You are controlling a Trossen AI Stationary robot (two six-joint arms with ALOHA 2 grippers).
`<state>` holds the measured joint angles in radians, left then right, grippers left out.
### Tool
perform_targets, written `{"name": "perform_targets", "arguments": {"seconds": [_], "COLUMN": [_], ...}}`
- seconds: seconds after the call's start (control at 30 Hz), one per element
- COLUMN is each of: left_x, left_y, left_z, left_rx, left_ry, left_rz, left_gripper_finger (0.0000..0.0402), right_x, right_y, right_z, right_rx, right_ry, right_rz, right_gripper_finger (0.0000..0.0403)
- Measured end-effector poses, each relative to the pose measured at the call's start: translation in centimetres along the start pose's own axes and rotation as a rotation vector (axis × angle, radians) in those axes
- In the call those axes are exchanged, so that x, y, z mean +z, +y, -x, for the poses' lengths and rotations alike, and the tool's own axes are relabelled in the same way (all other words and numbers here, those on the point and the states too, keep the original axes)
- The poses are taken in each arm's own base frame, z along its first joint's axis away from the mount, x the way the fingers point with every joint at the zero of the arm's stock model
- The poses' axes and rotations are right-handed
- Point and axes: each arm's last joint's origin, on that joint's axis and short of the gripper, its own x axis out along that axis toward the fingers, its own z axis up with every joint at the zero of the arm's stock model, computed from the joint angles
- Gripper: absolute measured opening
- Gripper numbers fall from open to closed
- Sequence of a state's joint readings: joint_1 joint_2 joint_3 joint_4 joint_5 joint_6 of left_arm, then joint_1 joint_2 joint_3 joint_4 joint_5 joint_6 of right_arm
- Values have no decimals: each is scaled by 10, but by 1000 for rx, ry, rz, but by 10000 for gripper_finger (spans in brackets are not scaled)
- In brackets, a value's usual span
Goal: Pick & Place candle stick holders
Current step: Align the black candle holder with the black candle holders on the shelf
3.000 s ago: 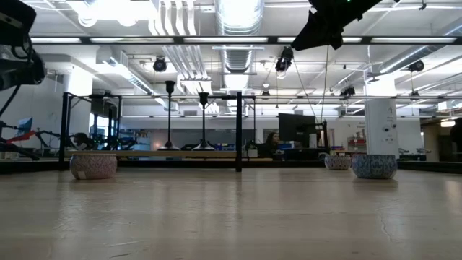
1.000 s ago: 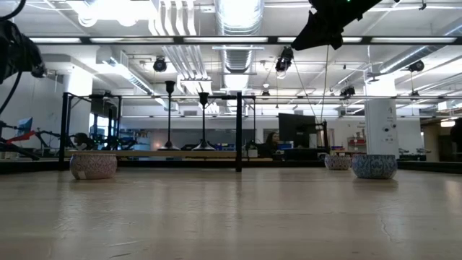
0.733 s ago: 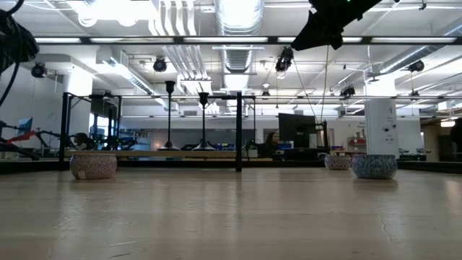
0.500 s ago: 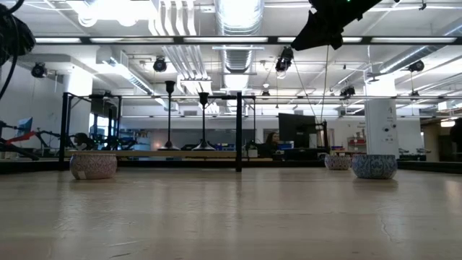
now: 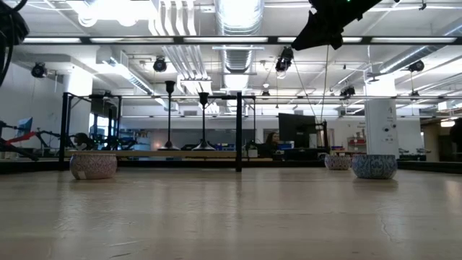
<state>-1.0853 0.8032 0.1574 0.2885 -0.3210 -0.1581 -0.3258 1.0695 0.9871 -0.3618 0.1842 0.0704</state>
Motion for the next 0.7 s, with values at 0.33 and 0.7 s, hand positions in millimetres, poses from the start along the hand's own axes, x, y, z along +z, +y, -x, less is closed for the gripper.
{"name": "perform_targets", "arguments": {"seconds": [0.33, 0.7], "left_x": [2, 2], "left_y": [7, 12], "left_z": [-11, -23], "left_rx": [-11, -7], "left_ry": [-17, -27], "left_rz": [6, 35], "left_gripper_finger": [174, 174], "right_x": [0, 0], "right_y": [0, 0], "right_z": [0, 0], "right_rx": [0, 0], "right_ry": [0, 0], "right_rz": [0, 0], "right_gripper_finger": [79, 91]}}
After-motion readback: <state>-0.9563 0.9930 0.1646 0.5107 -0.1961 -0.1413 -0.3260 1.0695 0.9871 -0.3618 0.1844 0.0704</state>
